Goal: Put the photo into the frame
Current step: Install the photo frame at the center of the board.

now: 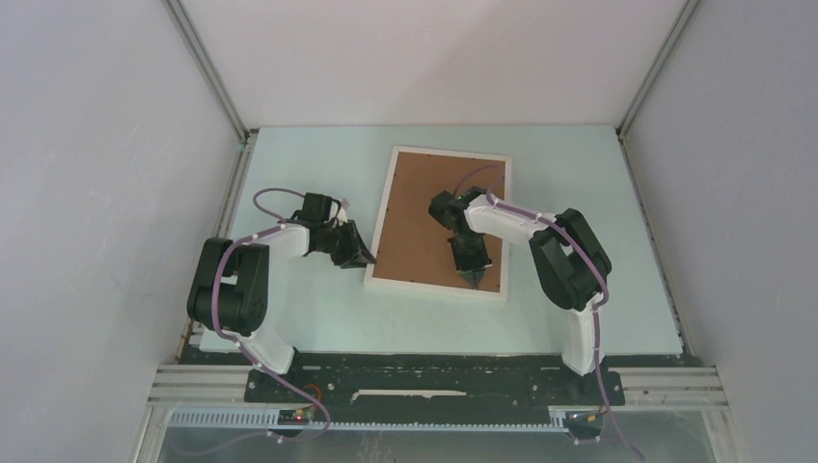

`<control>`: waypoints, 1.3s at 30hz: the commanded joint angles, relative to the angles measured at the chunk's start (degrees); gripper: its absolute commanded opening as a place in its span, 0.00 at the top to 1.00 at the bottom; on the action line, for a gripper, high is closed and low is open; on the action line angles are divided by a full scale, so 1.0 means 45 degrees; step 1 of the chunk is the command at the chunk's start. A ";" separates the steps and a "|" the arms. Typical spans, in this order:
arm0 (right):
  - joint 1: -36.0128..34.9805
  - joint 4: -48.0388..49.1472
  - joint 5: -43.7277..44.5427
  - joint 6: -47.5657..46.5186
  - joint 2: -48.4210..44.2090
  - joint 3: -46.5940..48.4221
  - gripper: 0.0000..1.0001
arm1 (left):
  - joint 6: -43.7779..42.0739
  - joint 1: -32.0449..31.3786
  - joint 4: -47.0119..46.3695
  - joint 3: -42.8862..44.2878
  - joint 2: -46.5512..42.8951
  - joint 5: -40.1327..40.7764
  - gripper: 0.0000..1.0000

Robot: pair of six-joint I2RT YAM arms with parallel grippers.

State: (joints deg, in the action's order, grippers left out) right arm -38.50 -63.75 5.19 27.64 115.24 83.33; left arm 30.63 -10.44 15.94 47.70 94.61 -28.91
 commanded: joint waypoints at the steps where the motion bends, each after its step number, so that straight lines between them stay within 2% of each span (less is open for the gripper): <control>1: 0.0236 0.1072 0.1425 0.0172 0.1462 -0.0914 0.87 | 0.0124 -0.0201 0.0368 -0.0516 -0.0074 -0.0081 0.90; 8: 0.0809 0.1640 0.0626 -0.0196 0.1875 -0.0846 0.88 | 0.0240 -0.0207 0.0181 -0.0637 -0.0140 -0.0195 0.91; 22: 0.0073 0.1632 0.1919 0.0106 0.2437 -0.0355 0.89 | 0.0341 -0.0235 -0.0001 -0.0717 -0.0326 -0.0293 0.92; 26: 0.0193 0.2570 0.2041 -0.0405 0.1228 -0.0753 0.85 | 0.0379 -0.0242 -0.0079 -0.0746 -0.0388 -0.0326 0.92; 31: 0.0679 0.3616 0.1308 -0.0971 -0.2160 -0.0418 0.78 | 0.0360 -0.0238 -0.0057 -0.0738 -0.0414 -0.0296 0.92; 36: 0.1192 0.3409 0.0024 -0.0925 -0.3740 0.0407 0.75 | 0.0362 -0.0227 -0.0067 -0.0689 -0.0337 -0.0299 0.92; 39: 0.1383 0.3272 -0.0353 -0.0931 -0.4392 -0.0249 0.73 | 0.0361 -0.0240 -0.0067 -0.0710 -0.0309 -0.0290 0.92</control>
State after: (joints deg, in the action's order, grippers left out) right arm -32.95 -50.70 5.72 24.29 101.67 82.67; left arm 31.66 -10.55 13.89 46.28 93.76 -29.04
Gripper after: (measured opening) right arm 0.257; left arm 0.294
